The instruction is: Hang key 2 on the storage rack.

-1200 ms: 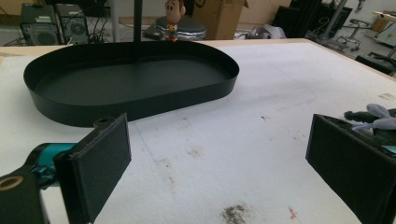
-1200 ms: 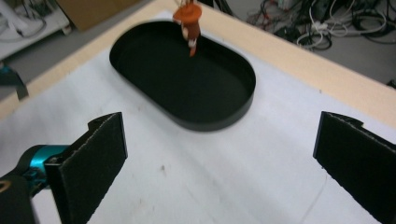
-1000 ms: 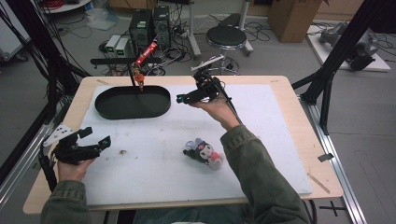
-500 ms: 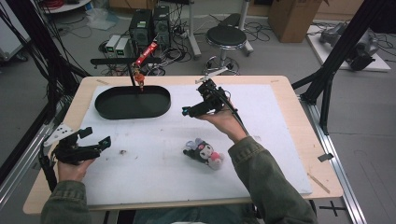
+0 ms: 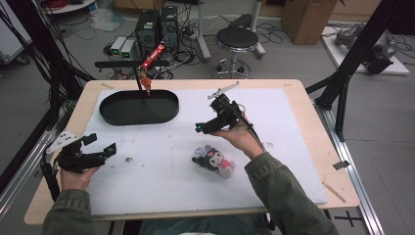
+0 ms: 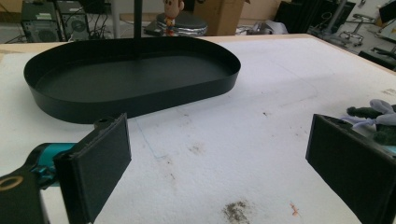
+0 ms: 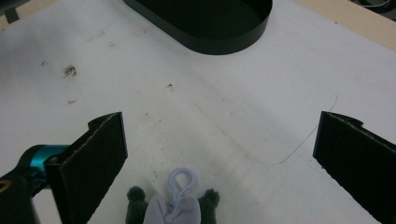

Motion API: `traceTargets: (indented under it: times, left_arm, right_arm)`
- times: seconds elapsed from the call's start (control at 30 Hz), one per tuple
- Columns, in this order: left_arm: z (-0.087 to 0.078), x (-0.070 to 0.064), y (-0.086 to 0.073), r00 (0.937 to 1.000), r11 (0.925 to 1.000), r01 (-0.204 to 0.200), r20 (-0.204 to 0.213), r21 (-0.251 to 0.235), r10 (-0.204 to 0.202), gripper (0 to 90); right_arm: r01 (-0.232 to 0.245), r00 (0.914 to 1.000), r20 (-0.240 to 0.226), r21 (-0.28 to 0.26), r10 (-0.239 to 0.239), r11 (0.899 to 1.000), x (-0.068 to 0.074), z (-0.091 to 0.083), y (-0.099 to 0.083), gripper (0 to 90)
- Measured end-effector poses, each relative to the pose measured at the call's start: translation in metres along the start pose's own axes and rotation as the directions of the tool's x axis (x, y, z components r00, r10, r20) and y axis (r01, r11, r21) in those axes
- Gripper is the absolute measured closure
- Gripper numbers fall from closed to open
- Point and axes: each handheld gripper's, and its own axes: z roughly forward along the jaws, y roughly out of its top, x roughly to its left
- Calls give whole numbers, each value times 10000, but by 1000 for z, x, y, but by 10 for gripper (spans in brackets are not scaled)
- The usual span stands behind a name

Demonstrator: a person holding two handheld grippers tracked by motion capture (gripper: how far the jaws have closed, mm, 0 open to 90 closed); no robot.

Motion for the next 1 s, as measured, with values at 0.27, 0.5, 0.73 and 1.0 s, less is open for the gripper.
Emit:
traceTargets:
  times: [0.27,0.5,0.73,1.0]
  left_arm:
    - [0,0,0,10000,10000,-21,24,12,21,70]
    - [0,0,0,10000,10000,-20,32,24,20,70]
    - [0,0,0,10000,10000,-21,35,25,21,70]
    - [-1,-1,0,10000,10000,44,25,-37,-44,70]
  right_arm:
    - [34,10000,-59,244,-32,9997,5,4,-17,20]
    - [-138,9999,-11,605,139,9981,4,8,-37,20]
    - [-417,9990,-123,783,428,9961,3,9,-57,20]
    - [-560,9983,-71,1091,572,9925,3,9,-76,20]
